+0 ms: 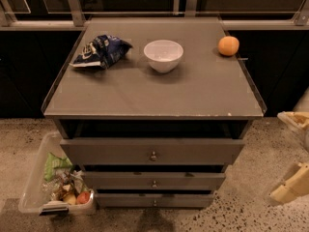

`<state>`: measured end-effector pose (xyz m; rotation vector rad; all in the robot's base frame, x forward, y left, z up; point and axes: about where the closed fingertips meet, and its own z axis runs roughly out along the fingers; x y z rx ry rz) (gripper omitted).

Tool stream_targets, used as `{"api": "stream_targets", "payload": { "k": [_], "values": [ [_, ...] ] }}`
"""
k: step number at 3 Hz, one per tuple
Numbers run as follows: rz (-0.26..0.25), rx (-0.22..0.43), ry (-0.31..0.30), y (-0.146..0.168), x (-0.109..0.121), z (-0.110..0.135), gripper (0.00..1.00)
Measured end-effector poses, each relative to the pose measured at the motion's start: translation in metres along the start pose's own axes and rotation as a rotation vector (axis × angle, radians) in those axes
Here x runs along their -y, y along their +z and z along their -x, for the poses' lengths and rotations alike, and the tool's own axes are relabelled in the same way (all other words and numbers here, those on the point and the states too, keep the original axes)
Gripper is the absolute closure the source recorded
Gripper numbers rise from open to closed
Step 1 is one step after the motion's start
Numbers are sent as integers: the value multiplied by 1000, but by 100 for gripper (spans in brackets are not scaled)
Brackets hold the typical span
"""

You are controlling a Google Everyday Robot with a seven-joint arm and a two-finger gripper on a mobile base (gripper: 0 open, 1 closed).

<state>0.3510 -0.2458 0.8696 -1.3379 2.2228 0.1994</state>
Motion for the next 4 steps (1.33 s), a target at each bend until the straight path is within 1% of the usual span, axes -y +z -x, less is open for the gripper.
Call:
{"api": "stream_targets", "payload": {
  "k": [1,2,3,4],
  "values": [
    [-1,-4,-7,-2,1,2,0],
    [-23,68,52,12,7,-10,0],
    [-37,202,149,50,12,-33,0],
    [-16,289,182,85,19,-36,0]
  ]
}}
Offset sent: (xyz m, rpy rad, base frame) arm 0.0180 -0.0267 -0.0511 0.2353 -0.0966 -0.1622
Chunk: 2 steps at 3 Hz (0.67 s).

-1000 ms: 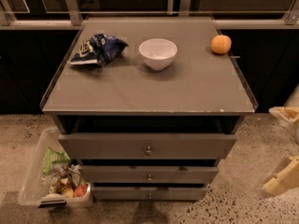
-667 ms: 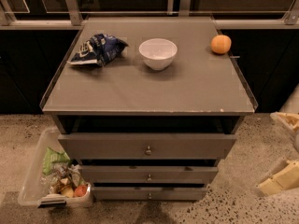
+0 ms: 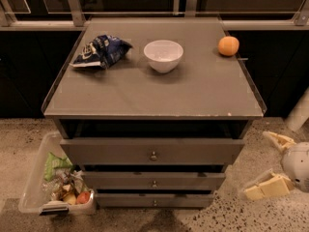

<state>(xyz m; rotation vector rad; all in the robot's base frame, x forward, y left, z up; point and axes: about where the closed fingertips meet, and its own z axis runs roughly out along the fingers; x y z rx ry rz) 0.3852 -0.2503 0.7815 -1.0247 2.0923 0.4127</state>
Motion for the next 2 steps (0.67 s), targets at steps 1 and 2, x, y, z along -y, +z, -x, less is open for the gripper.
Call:
{"api": "stream_targets", "payload": {
  "k": [1,2],
  "values": [
    [7,12,6,5,1,-2,0],
    [-17,11,20,2,4,-5,0]
  ]
}}
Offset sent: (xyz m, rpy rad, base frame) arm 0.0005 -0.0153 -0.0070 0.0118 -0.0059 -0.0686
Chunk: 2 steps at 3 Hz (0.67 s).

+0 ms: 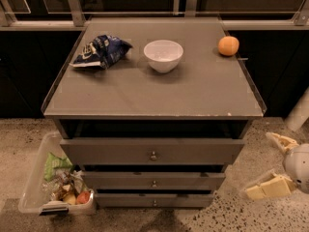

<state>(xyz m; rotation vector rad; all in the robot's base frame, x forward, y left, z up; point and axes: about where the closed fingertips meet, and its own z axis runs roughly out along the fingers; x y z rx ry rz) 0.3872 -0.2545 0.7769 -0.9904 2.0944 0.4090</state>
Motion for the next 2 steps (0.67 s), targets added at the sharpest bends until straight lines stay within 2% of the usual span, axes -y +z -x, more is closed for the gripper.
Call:
{"api": "stream_targets", "payload": {
  "k": [1,2],
  "values": [
    [-2,8,49,10,5,-14,0],
    [22,28,75,28,7,-21,0]
  ]
}}
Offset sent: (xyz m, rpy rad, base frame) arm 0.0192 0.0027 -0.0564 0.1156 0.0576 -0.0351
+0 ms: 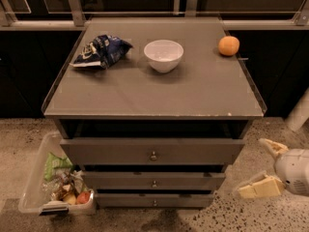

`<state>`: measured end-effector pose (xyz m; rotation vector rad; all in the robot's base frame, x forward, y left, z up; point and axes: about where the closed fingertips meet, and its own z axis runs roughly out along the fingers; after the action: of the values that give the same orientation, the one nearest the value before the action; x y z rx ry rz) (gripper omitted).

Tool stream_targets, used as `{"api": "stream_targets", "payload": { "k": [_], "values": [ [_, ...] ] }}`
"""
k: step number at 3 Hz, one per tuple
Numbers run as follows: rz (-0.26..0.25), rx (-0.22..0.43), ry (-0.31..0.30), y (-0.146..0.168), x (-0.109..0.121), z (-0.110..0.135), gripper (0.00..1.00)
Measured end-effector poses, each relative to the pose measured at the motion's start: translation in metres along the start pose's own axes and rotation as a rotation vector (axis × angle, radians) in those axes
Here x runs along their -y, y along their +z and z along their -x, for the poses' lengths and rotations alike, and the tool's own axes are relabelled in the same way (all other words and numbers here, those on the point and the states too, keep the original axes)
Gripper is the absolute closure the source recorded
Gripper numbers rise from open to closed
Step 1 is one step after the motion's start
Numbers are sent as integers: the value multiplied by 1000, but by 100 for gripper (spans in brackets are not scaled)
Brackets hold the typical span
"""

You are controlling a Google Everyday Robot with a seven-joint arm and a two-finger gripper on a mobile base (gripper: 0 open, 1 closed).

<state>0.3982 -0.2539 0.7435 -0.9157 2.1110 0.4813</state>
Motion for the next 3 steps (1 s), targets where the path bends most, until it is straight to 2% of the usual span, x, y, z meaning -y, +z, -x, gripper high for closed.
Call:
{"api": "stream_targets", "payload": {
  "k": [3],
  "values": [
    [111,82,-85,65,-4,41,0]
  ]
}}
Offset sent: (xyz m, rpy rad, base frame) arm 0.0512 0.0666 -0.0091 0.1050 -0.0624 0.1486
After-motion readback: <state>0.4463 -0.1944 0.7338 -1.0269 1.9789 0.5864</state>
